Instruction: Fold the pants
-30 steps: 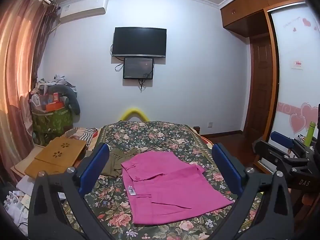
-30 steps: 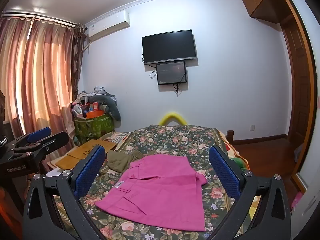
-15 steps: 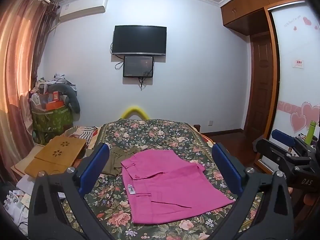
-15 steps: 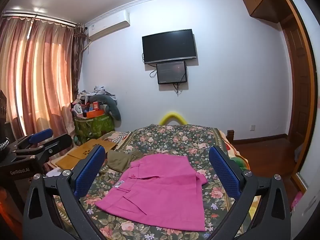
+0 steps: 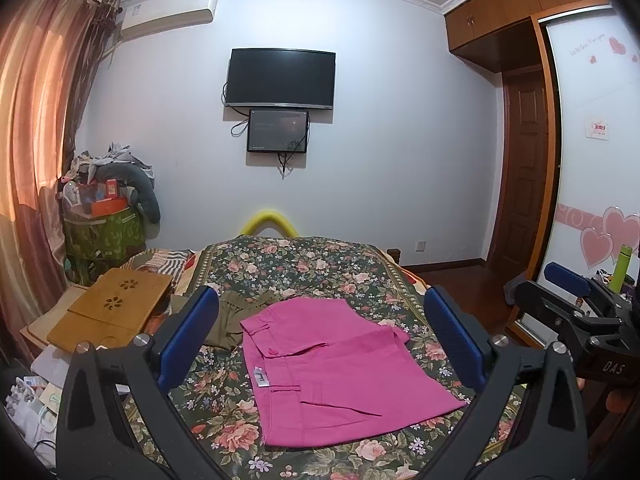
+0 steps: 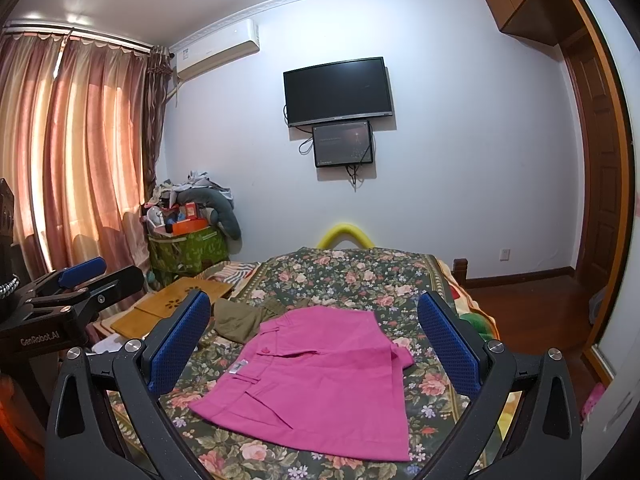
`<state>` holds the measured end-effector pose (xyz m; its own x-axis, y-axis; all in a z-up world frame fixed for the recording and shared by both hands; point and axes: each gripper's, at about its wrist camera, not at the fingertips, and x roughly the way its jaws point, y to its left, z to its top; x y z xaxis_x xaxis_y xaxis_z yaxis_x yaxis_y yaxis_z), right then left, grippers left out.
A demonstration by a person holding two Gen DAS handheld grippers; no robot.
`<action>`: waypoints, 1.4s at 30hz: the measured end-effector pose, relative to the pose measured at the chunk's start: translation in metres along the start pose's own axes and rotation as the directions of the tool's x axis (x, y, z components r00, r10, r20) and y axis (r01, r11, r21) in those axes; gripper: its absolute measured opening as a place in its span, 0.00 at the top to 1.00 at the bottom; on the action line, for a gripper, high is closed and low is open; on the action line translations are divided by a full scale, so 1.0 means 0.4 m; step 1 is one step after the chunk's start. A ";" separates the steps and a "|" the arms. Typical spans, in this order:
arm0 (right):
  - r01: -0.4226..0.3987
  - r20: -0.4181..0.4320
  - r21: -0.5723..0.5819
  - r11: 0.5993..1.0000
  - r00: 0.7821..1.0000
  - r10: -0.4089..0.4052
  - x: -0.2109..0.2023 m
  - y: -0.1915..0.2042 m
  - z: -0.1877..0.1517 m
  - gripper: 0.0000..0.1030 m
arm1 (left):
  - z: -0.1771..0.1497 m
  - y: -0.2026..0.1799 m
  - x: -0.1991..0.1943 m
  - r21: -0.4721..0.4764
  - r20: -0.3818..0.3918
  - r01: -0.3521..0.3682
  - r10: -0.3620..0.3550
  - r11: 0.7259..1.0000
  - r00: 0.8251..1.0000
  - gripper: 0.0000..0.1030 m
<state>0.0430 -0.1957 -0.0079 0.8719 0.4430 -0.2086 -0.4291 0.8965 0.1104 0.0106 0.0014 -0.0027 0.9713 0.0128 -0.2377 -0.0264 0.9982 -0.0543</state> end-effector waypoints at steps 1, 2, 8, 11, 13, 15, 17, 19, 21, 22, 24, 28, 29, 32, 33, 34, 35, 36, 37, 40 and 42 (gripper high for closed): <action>0.001 0.001 0.000 1.000 1.000 -0.001 0.000 0.000 0.000 0.00 | -0.001 0.001 0.000 0.000 0.001 -0.001 0.001 1.000 1.000 0.00; 0.000 0.000 0.000 1.000 1.000 0.000 0.000 0.000 0.001 0.00 | -0.002 0.001 0.001 0.000 0.001 -0.002 0.002 1.000 1.000 0.00; 0.001 -0.001 0.000 1.000 1.000 -0.001 0.000 -0.001 0.002 0.00 | -0.001 0.001 0.001 0.001 0.001 -0.002 0.002 1.000 1.000 0.00; 0.000 0.000 0.000 1.000 1.000 0.000 0.000 -0.001 0.002 0.00 | -0.001 0.001 0.000 0.000 0.002 -0.003 0.003 1.000 1.000 0.00; 0.000 -0.001 0.000 1.000 1.000 0.000 0.000 -0.002 0.002 0.00 | -0.001 0.003 -0.001 -0.001 0.004 -0.006 0.006 1.000 1.000 0.00; 0.001 -0.001 0.000 1.000 1.000 -0.001 0.000 -0.002 0.003 0.00 | -0.002 0.003 -0.001 0.000 0.004 -0.004 0.004 1.000 1.000 0.00; 0.001 -0.003 0.001 1.000 1.000 -0.001 0.001 -0.003 0.004 0.00 | -0.003 0.005 -0.003 0.001 0.005 -0.007 0.007 1.000 1.000 0.00; 0.001 -0.001 0.001 1.000 1.000 -0.001 0.000 -0.003 0.004 0.00 | -0.003 0.003 -0.003 0.002 0.005 -0.010 0.010 1.000 1.000 0.00; 0.001 -0.002 0.001 1.000 1.000 -0.001 0.001 -0.004 0.004 0.00 | -0.003 0.002 -0.003 0.002 0.004 -0.010 0.010 1.000 1.000 0.00; 0.002 -0.002 0.000 1.000 1.000 -0.002 0.001 -0.003 0.004 0.00 | -0.003 0.002 -0.003 0.002 0.004 -0.009 0.009 1.000 1.000 0.00; 0.003 -0.003 -0.002 1.000 1.000 -0.003 0.000 -0.004 0.005 0.00 | -0.002 -0.001 -0.003 0.003 0.003 -0.009 0.009 1.000 1.000 0.00; 0.004 -0.003 -0.002 1.000 1.000 -0.004 -0.002 -0.002 0.005 0.00 | -0.002 -0.006 0.001 0.005 0.003 -0.014 0.014 1.000 1.000 0.00; 0.004 -0.003 -0.003 1.000 1.000 -0.004 -0.001 -0.001 0.005 0.00 | -0.003 -0.006 0.000 0.005 0.003 -0.014 0.014 1.000 1.000 0.00; 0.006 -0.003 -0.005 1.000 1.000 -0.006 -0.002 -0.001 0.004 0.00 | -0.002 -0.007 0.001 0.008 0.005 -0.016 0.016 1.000 1.000 0.00; 0.005 -0.004 -0.003 1.000 1.000 -0.005 -0.001 -0.001 0.005 0.00 | -0.003 -0.009 0.002 0.008 0.004 -0.015 0.015 1.000 1.000 0.00; 0.004 -0.005 -0.003 1.000 1.000 -0.005 -0.001 -0.002 0.004 0.00 | -0.002 -0.008 0.002 0.008 0.005 -0.015 0.015 1.000 1.000 0.00; 0.004 -0.006 -0.003 1.000 1.000 -0.004 -0.002 -0.001 0.005 0.00 | -0.002 -0.008 0.002 0.008 0.005 -0.017 0.017 1.000 1.000 0.00; 0.004 -0.006 -0.003 1.000 1.000 -0.004 -0.001 -0.001 0.004 0.00 | -0.001 -0.010 0.002 0.010 0.006 -0.020 0.020 1.000 1.000 0.00; 0.004 -0.005 -0.004 1.000 1.000 -0.004 -0.002 -0.002 0.004 0.00 | -0.002 -0.010 0.001 0.011 0.007 -0.021 0.021 1.000 1.000 0.00; 0.005 -0.006 -0.004 1.000 1.000 -0.005 -0.002 -0.001 0.005 0.00 | -0.004 -0.012 0.001 0.011 0.007 -0.020 0.020 1.000 1.000 0.00; 0.005 -0.006 -0.004 1.000 1.000 -0.005 -0.003 -0.001 0.004 0.00 | -0.004 -0.013 0.002 0.012 0.006 -0.020 0.020 1.000 1.000 0.00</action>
<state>0.0425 -0.1965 -0.0060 0.8727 0.4386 -0.2145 -0.4257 0.8987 0.1057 0.0110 -0.0039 -0.0043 0.9719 0.0334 -0.2331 -0.0434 0.9983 -0.0383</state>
